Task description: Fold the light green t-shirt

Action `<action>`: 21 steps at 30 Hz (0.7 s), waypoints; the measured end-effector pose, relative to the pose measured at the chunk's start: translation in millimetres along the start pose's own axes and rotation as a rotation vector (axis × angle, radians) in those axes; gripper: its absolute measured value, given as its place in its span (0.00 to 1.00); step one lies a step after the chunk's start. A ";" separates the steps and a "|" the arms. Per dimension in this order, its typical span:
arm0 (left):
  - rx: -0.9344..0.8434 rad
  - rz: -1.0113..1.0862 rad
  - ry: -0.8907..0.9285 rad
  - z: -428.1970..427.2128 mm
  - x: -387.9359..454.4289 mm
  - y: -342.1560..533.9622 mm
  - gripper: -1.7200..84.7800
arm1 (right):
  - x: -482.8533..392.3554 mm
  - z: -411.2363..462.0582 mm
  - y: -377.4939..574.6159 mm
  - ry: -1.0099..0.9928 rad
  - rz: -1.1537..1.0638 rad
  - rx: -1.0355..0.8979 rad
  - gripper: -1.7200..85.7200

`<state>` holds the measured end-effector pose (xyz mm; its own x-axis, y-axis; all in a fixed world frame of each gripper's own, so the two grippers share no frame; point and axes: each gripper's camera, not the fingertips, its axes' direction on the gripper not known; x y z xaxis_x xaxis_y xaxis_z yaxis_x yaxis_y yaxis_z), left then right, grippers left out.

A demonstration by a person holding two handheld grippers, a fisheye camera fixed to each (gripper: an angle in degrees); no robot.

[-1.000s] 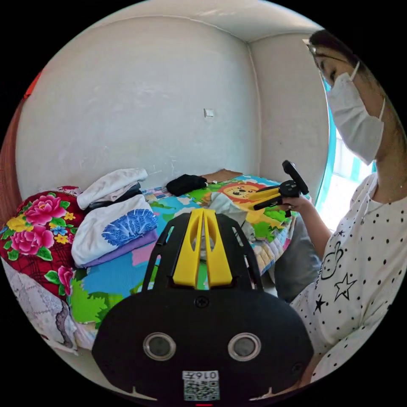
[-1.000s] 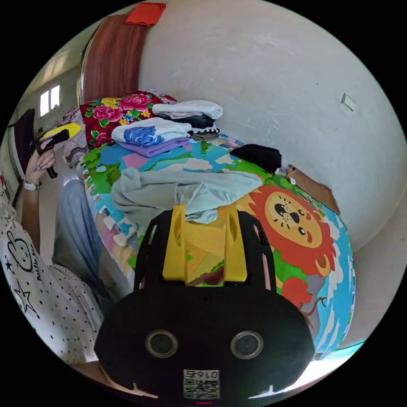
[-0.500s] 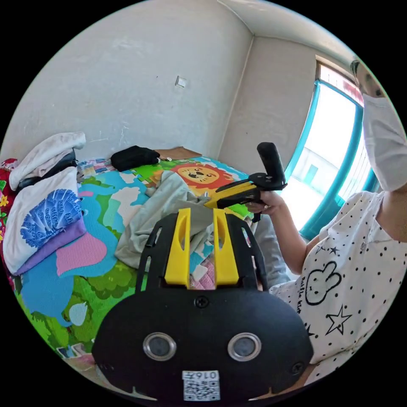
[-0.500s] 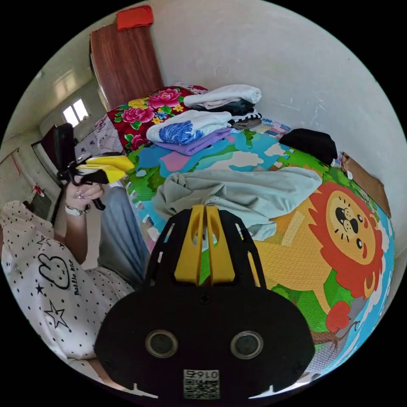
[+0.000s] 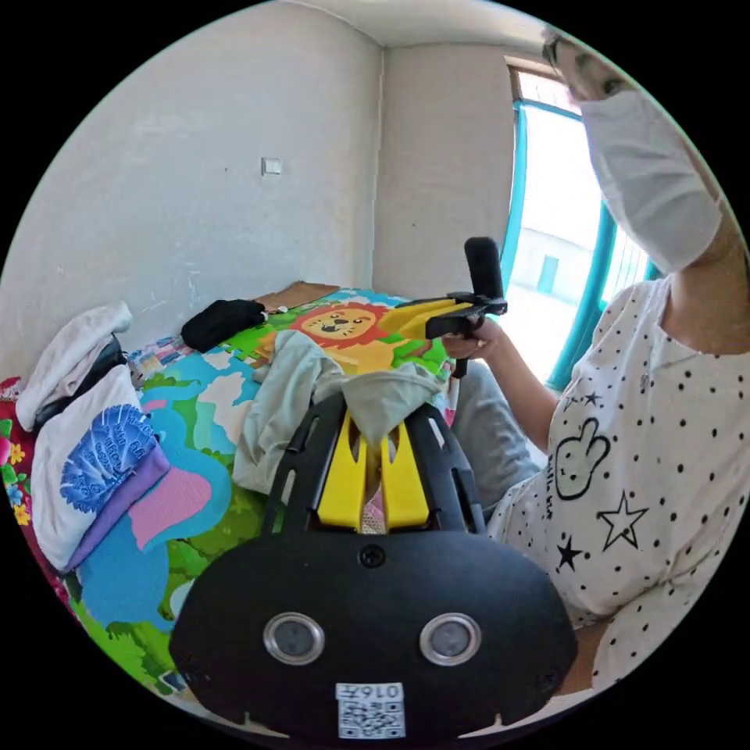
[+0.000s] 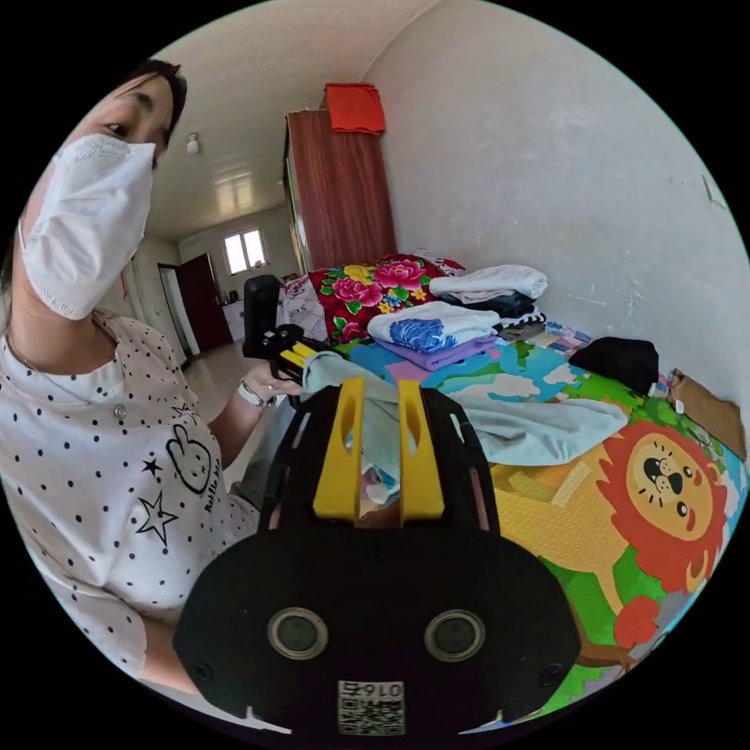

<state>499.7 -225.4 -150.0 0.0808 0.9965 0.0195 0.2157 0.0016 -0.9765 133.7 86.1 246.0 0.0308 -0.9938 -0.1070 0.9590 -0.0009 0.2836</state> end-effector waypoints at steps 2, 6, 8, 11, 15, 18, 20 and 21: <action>0.058 -0.033 -0.009 -33.6 -7.3 22.6 0.01 | 22.2 0.4 2.1 0.067 0.051 -0.027 0.14; 0.107 0.001 -0.119 -92.1 1.8 60.2 0.01 | 44.1 23.0 -2.7 0.128 0.102 -0.144 0.18; 0.127 0.025 -0.149 -112.8 7.8 71.0 0.01 | 45.5 44.2 -8.8 0.150 0.075 -0.221 0.18; 0.169 0.072 -0.162 -141.9 15.5 87.2 0.01 | 43.4 73.8 -16.8 0.190 0.035 -0.310 0.18; 0.213 0.052 -0.258 -182.7 13.0 112.0 0.01 | 42.7 98.6 -25.8 0.192 0.013 -0.444 0.07; 0.292 -0.003 -0.344 -222.9 0.3 130.1 0.01 | 40.6 68.9 -35.6 0.248 -0.001 -0.381 0.05; 0.355 -0.038 -0.356 -250.5 -11.5 139.0 0.01 | 47.5 18.8 -46.9 0.325 0.040 -0.288 0.04; 0.390 -0.057 -0.357 -266.2 -21.0 142.4 0.01 | 49.4 2.8 -49.8 0.352 0.055 -0.256 0.04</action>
<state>787.8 -268.2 -232.2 -0.2719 0.9600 0.0668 -0.1731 0.0195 -0.9847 86.7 36.8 229.3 0.1353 -0.8929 -0.4295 0.9908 0.1224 0.0575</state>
